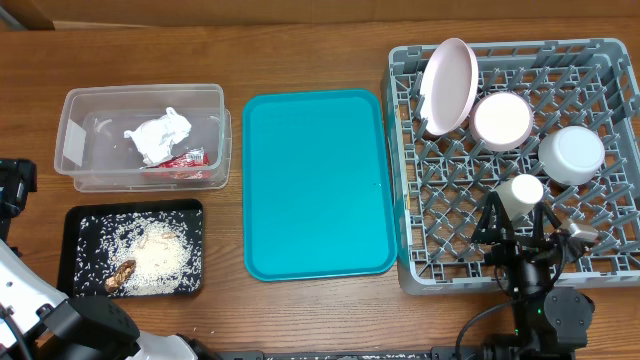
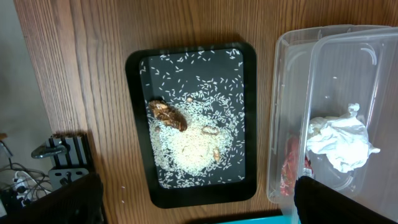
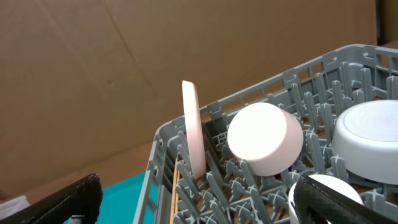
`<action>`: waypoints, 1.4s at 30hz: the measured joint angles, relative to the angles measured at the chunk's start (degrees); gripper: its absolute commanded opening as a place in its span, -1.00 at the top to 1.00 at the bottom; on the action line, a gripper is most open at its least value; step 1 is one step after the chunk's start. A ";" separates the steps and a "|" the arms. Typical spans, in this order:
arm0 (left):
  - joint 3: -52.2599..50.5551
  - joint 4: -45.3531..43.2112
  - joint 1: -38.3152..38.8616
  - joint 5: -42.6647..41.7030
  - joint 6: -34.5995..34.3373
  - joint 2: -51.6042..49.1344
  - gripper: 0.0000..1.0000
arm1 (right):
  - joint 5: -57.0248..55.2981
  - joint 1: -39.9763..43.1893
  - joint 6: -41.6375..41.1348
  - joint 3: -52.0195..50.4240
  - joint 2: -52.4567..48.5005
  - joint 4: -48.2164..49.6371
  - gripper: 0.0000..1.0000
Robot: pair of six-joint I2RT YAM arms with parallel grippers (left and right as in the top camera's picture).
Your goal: Sort waste into correct bins and load items into the dishwasher
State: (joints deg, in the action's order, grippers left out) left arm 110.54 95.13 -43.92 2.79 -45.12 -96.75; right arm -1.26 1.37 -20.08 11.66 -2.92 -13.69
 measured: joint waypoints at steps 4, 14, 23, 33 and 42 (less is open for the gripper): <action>0.00 0.00 0.00 0.00 0.00 0.00 -1.00 | 0.24 0.11 0.00 -2.51 0.09 4.57 -1.00; 0.00 0.00 0.00 0.00 0.00 0.00 -0.99 | 1.07 0.11 0.15 -8.79 2.03 13.33 -1.00; 0.00 0.00 0.00 0.00 0.00 0.00 -1.00 | 1.09 0.11 0.85 -10.60 2.08 15.67 -1.00; 0.00 -0.66 0.00 0.00 0.00 0.00 -0.99 | 1.05 0.11 4.57 -10.60 2.19 8.52 -1.00; 0.00 -0.66 0.00 0.00 0.00 0.00 -1.00 | 1.05 0.11 7.02 -10.60 2.19 8.55 -1.00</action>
State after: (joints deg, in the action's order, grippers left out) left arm 110.54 94.48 -43.92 2.79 -45.12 -96.75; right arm -0.21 1.48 -13.06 1.06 -0.73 -5.15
